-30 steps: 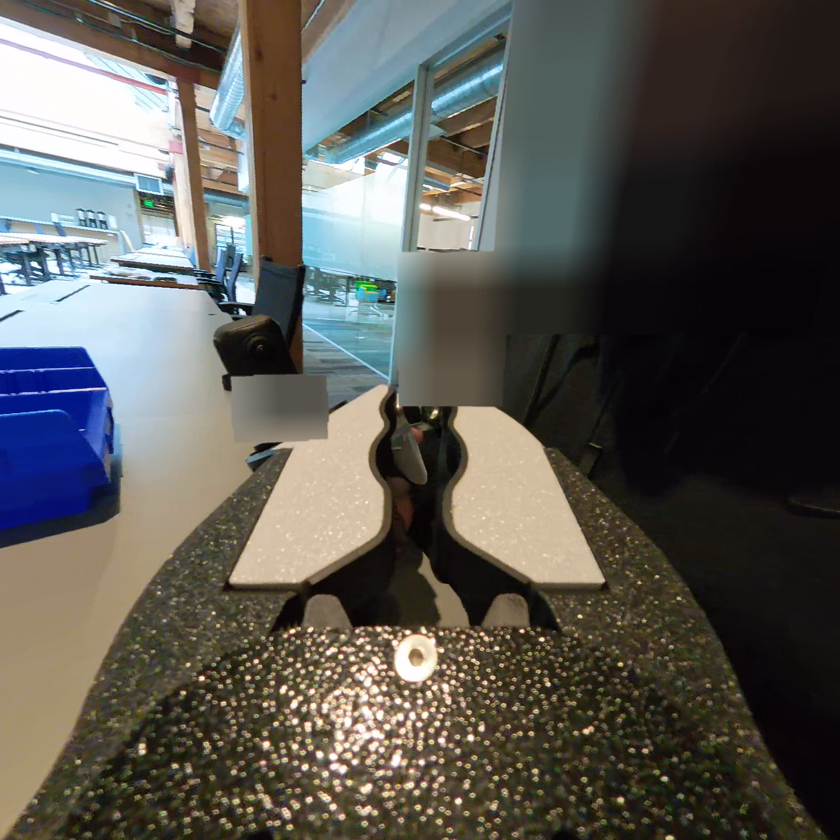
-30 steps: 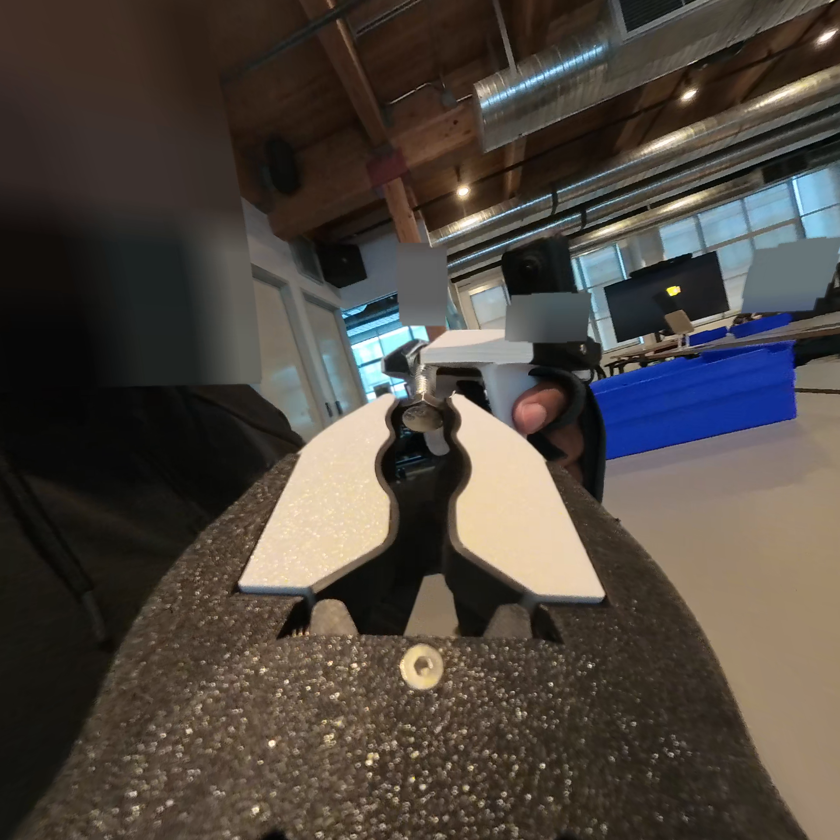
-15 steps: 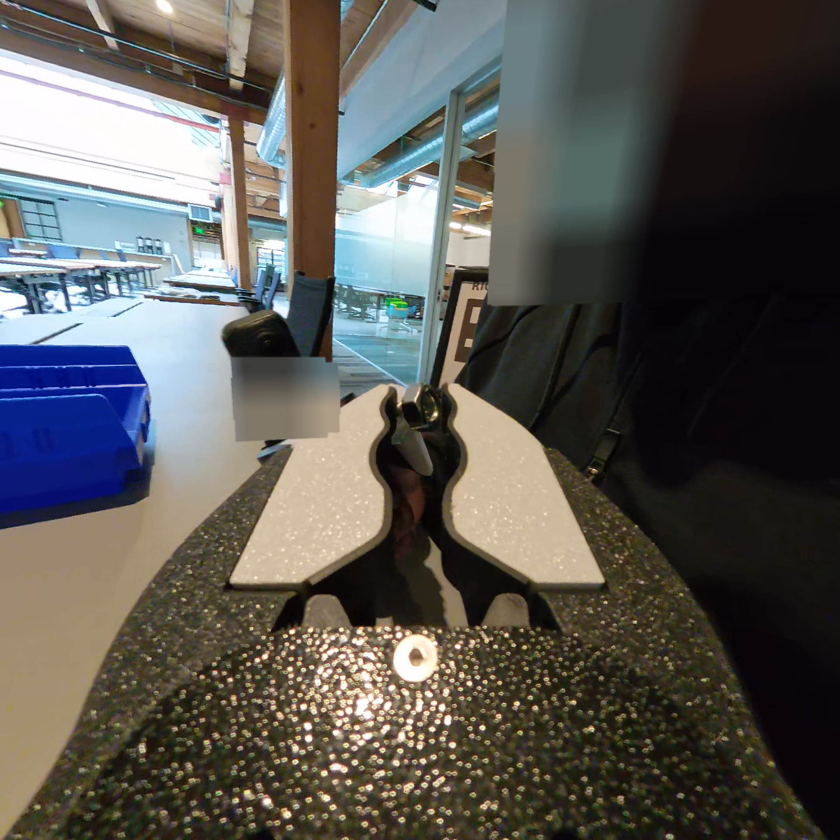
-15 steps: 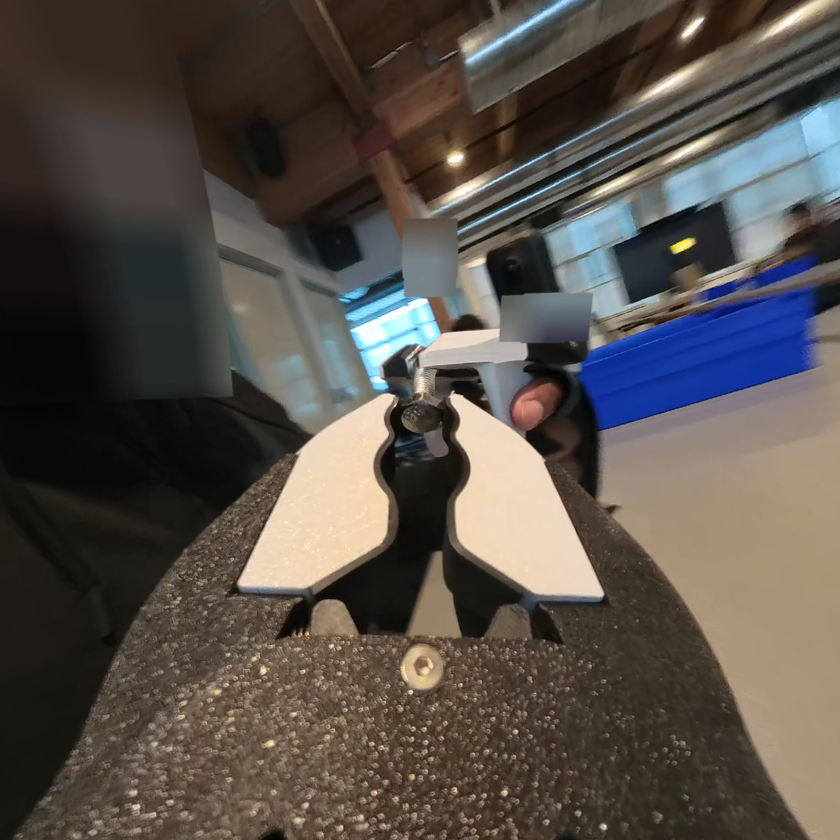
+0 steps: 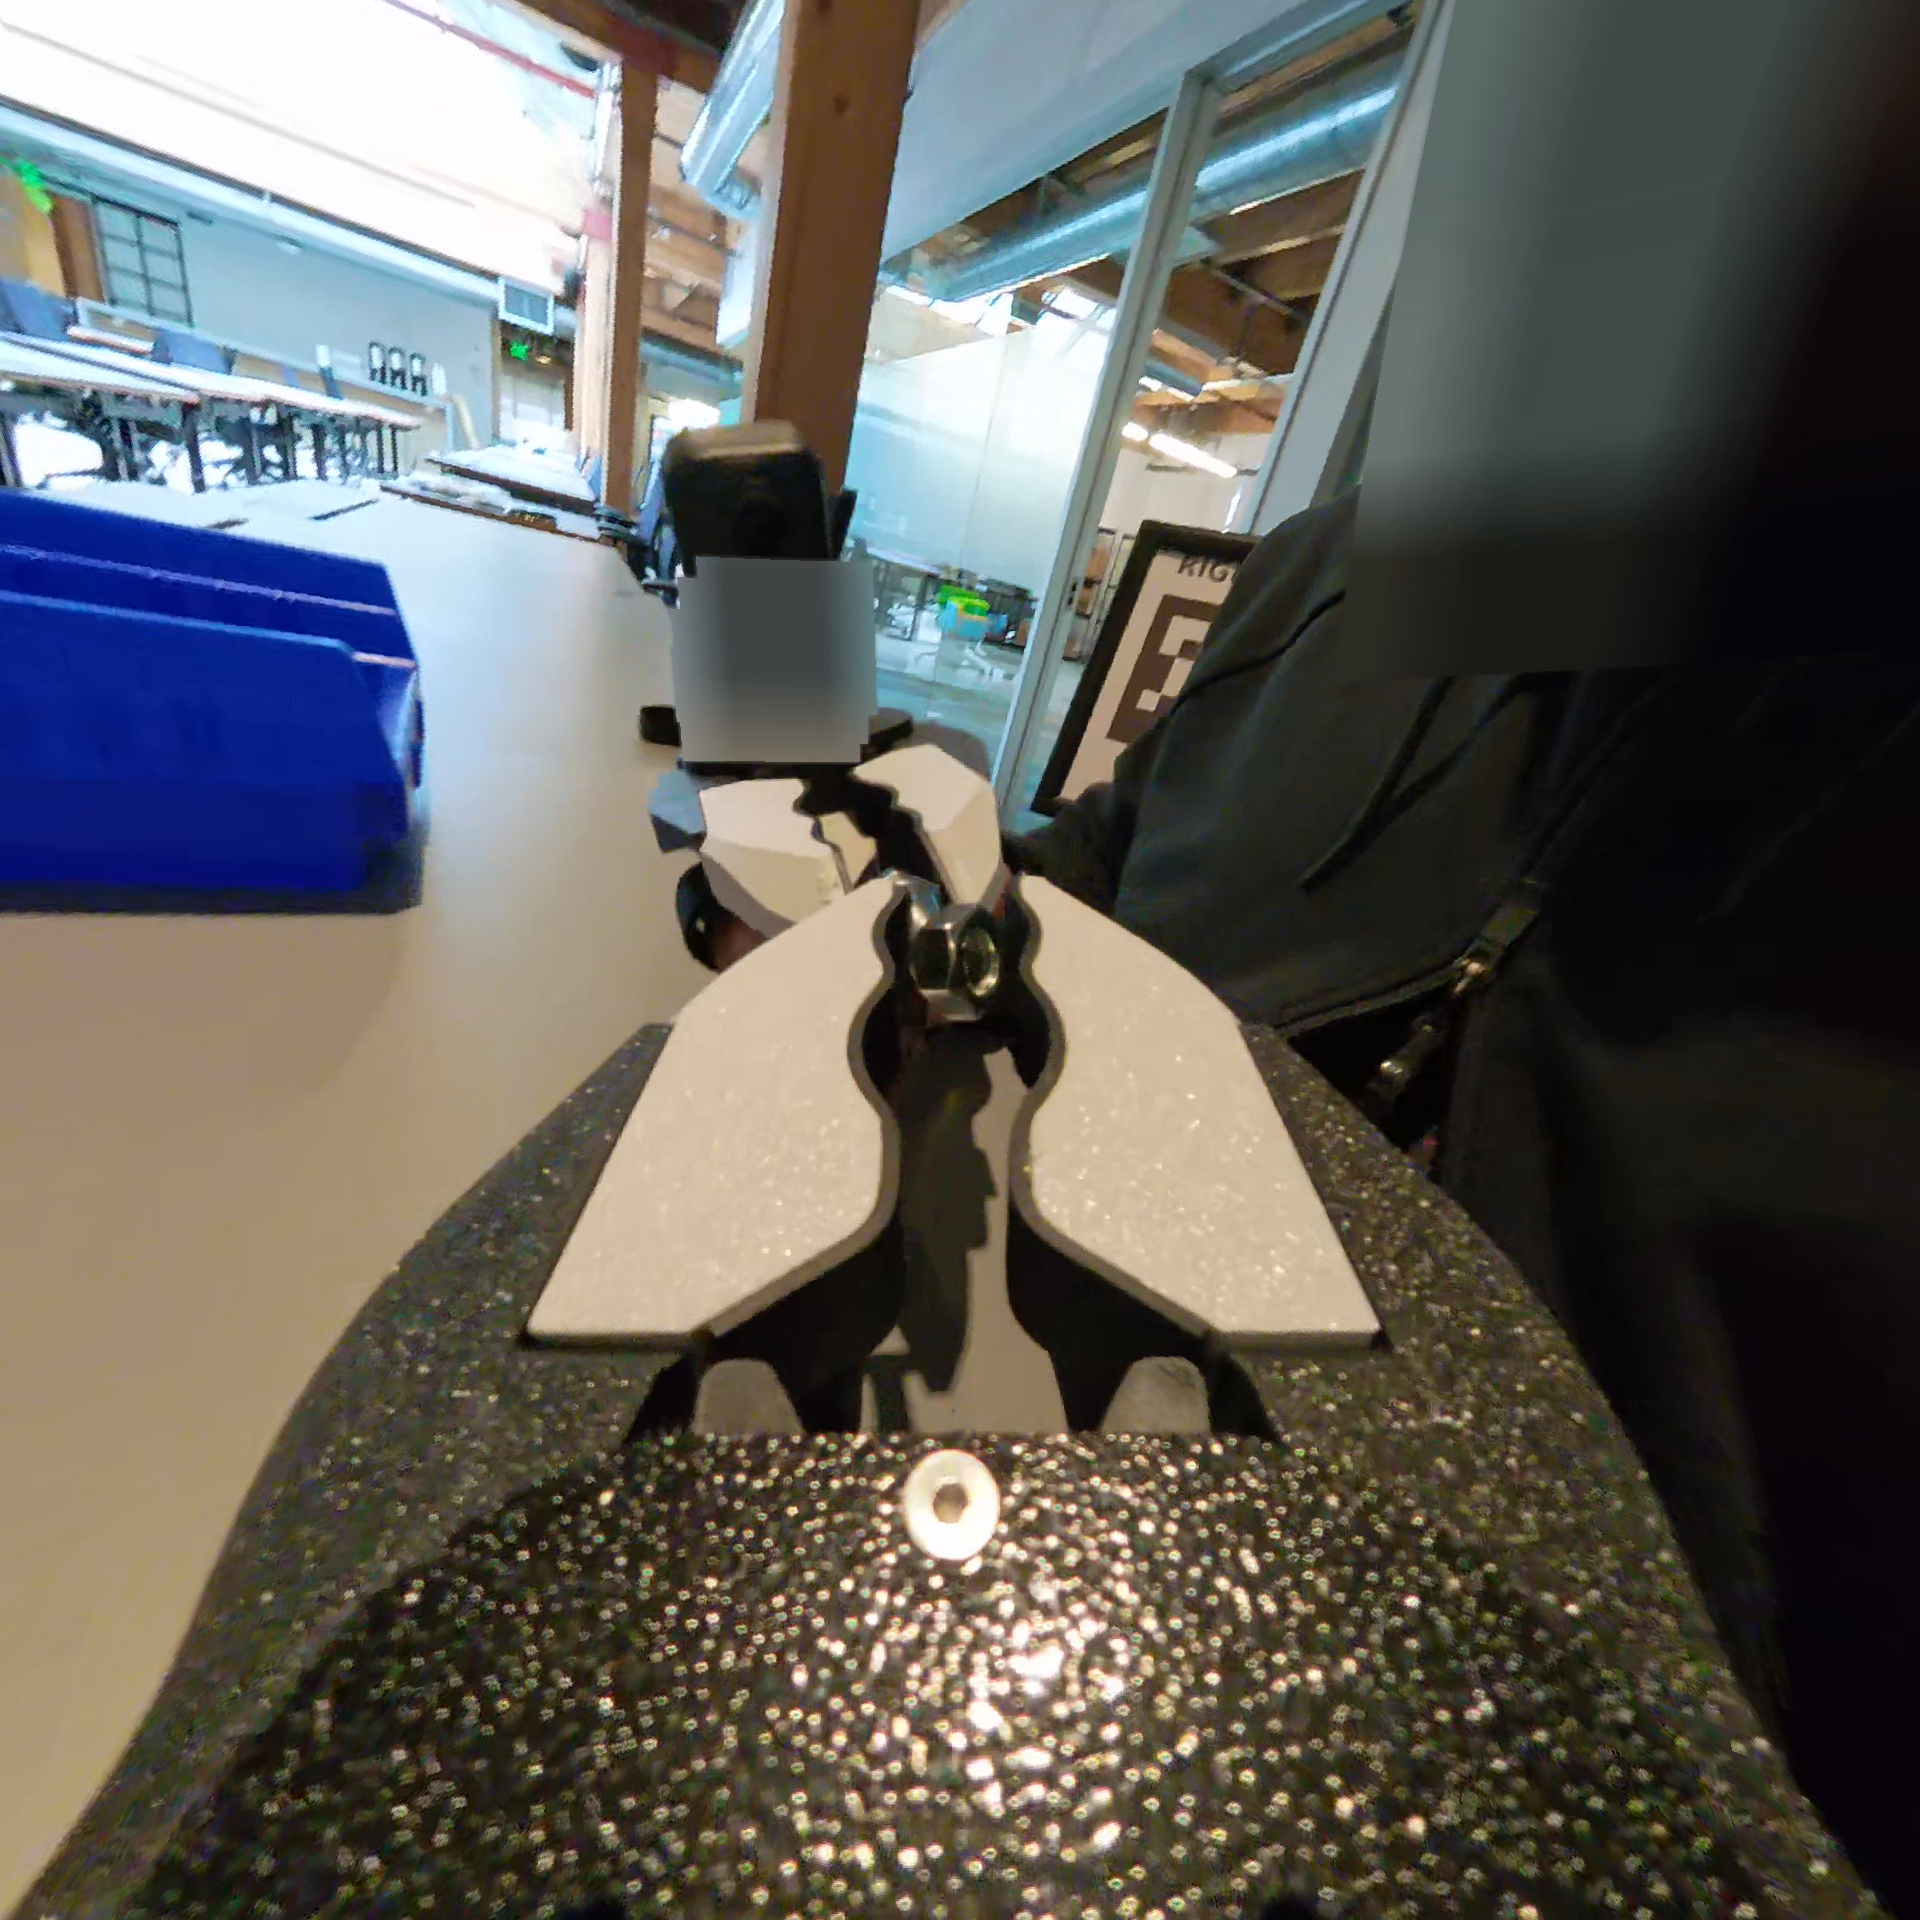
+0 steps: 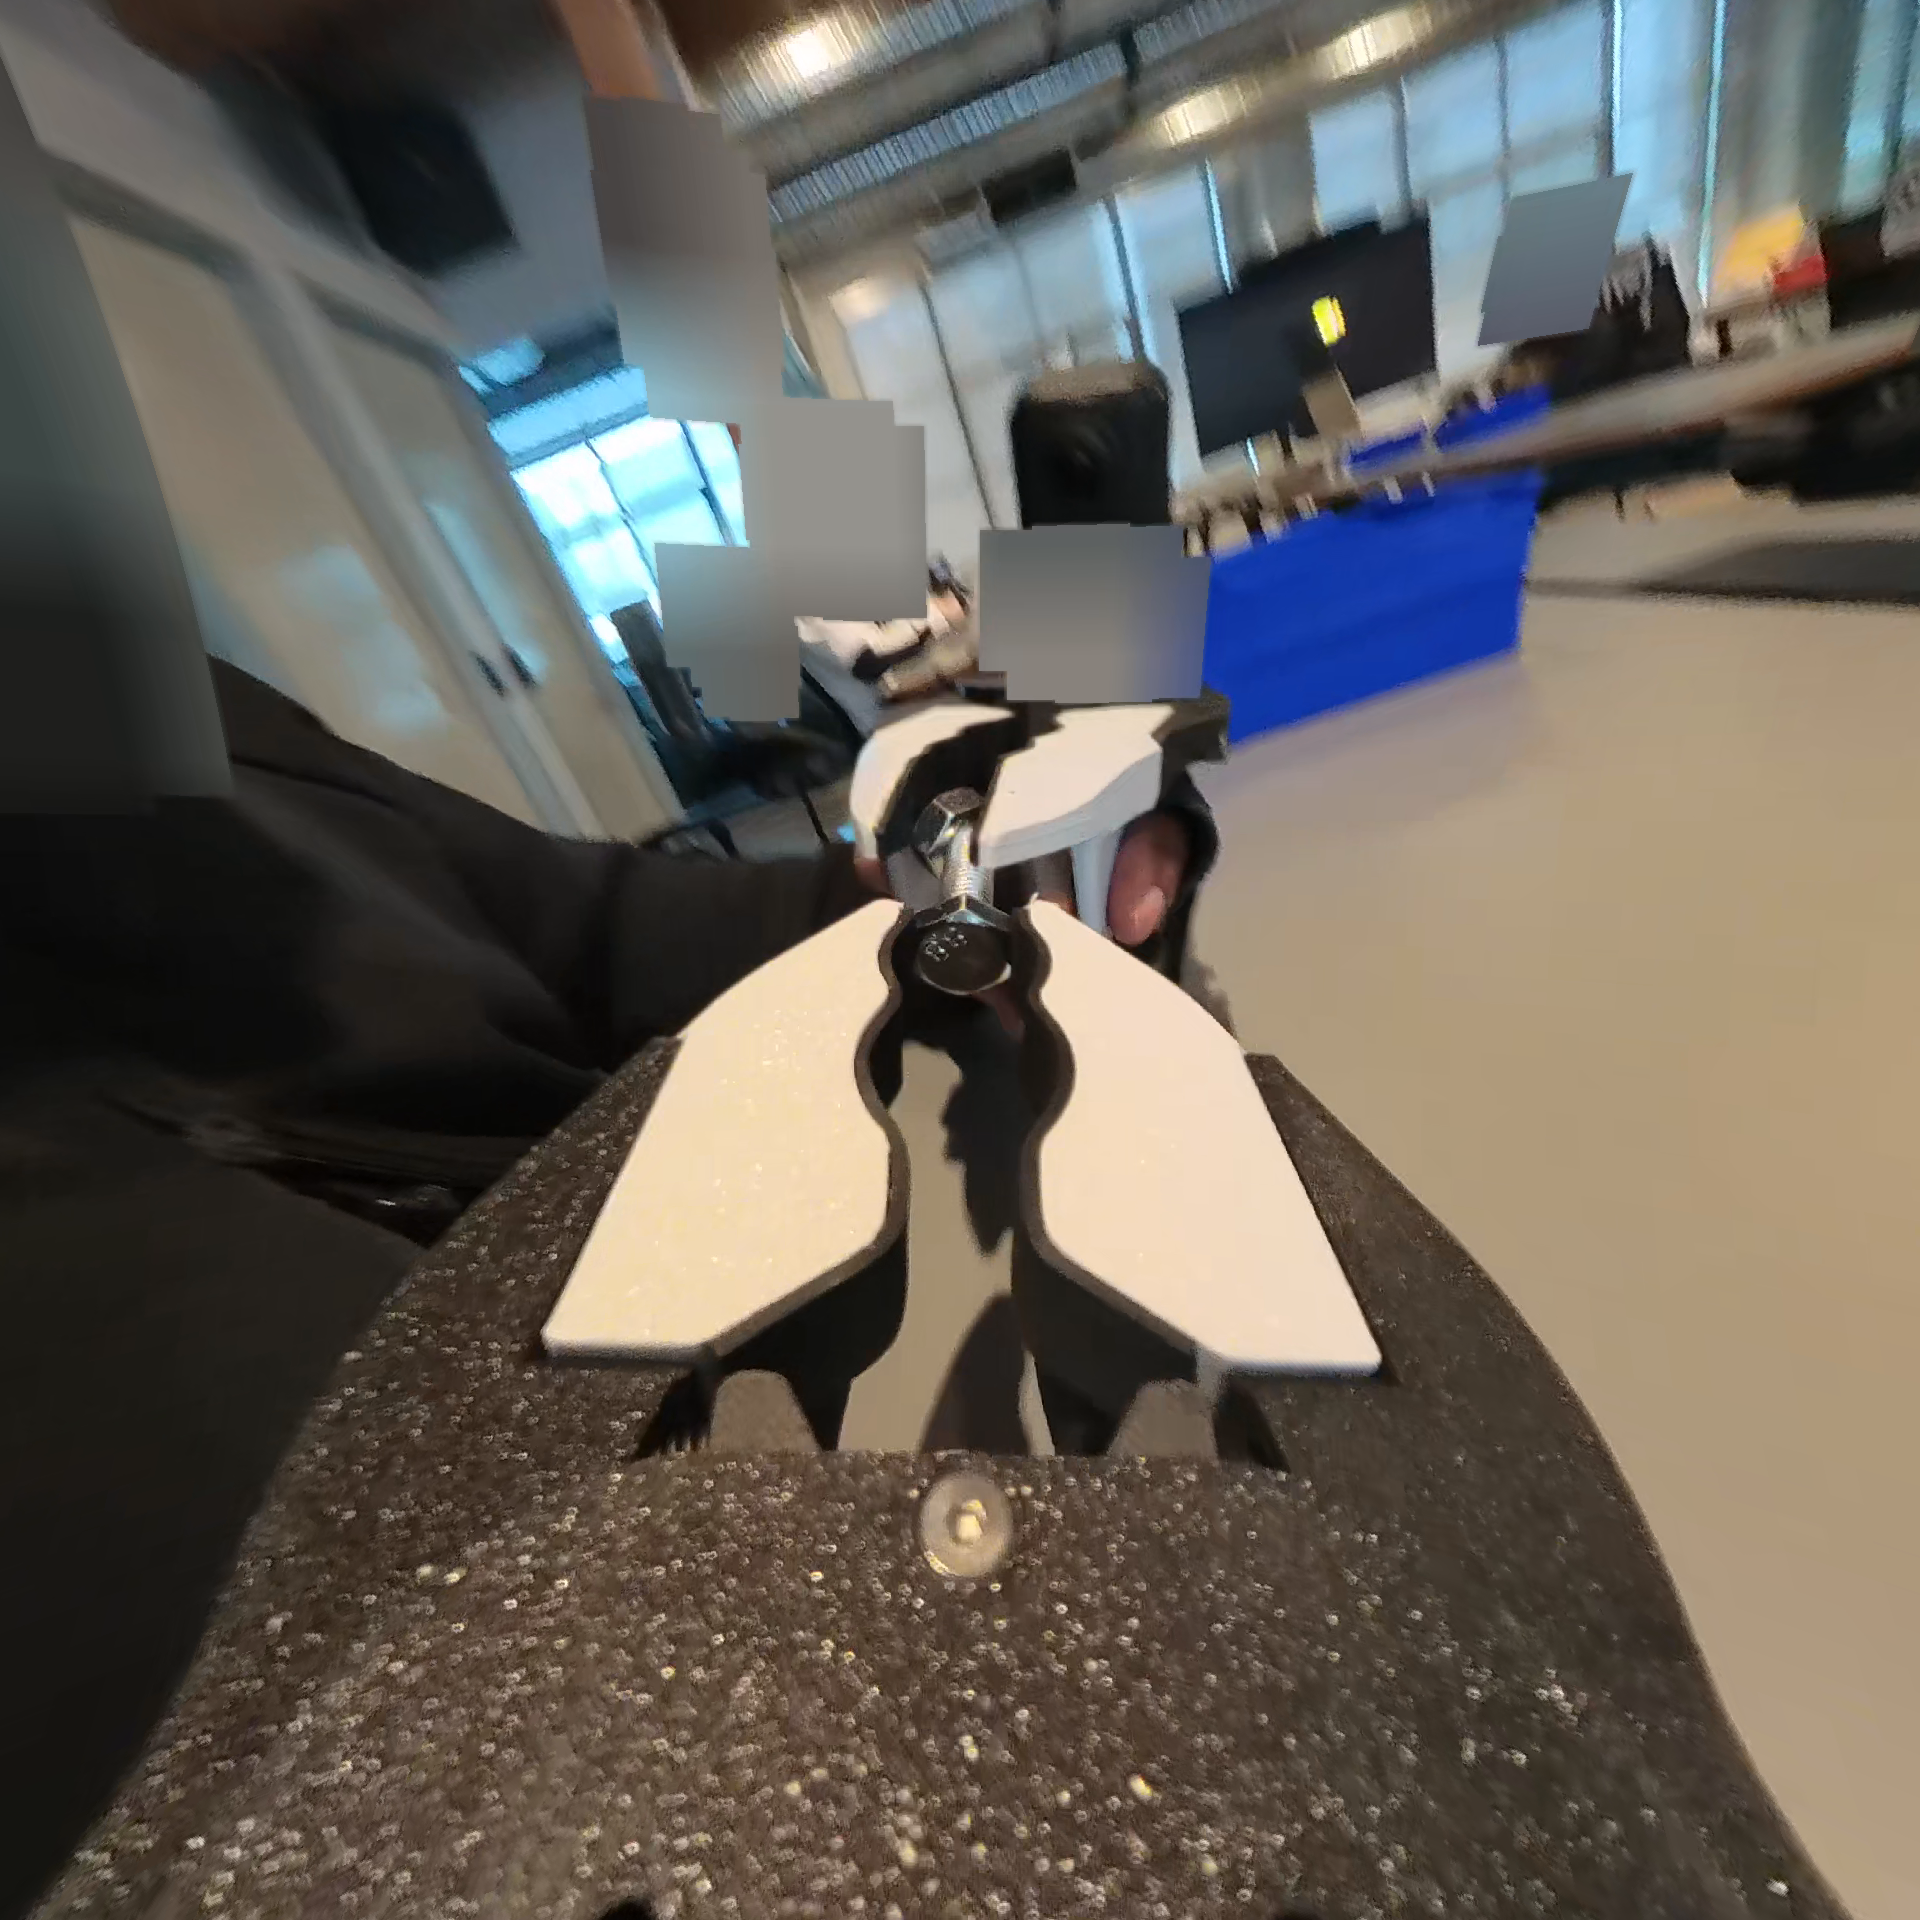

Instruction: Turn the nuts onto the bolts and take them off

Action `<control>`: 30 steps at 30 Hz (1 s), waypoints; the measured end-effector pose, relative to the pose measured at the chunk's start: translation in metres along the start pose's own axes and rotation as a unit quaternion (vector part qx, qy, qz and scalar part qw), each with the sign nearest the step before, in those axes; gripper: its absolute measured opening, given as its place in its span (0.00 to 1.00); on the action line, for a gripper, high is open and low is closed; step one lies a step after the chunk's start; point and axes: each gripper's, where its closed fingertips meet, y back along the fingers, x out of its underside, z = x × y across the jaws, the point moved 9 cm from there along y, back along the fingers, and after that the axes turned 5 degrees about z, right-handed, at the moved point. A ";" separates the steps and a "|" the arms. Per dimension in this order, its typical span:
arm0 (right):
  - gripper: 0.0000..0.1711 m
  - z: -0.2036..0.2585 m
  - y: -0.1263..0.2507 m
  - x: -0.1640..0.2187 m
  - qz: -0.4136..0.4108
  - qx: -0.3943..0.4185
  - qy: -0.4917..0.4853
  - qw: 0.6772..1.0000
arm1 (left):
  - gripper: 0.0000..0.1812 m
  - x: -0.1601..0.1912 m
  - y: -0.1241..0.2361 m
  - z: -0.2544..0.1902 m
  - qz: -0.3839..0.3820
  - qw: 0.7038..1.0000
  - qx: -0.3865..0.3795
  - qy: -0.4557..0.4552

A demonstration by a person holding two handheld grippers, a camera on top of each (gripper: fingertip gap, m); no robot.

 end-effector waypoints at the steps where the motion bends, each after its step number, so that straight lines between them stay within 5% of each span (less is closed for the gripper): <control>1: 0.10 -0.003 0.000 0.001 0.012 0.008 -0.001 1.000 | 0.09 0.002 0.001 0.002 0.006 1.000 -0.011 0.000; 9: 0.10 -0.024 -0.004 0.006 0.109 0.036 -0.020 0.993 | 0.05 0.008 0.005 0.016 0.078 0.994 -0.068 -0.017; 18: 0.10 -0.034 0.000 0.004 0.130 0.051 -0.013 0.990 | 0.04 0.010 0.008 0.018 0.123 0.984 -0.119 -0.053; 24: 0.10 -0.038 0.010 0.005 0.194 0.115 0.045 0.973 | 0.04 0.021 0.015 0.020 0.277 0.926 -0.220 -0.133; 30: 0.10 -0.045 0.015 0.004 0.202 0.127 0.049 0.970 | 0.05 0.041 0.010 0.027 0.388 0.886 -0.220 -0.124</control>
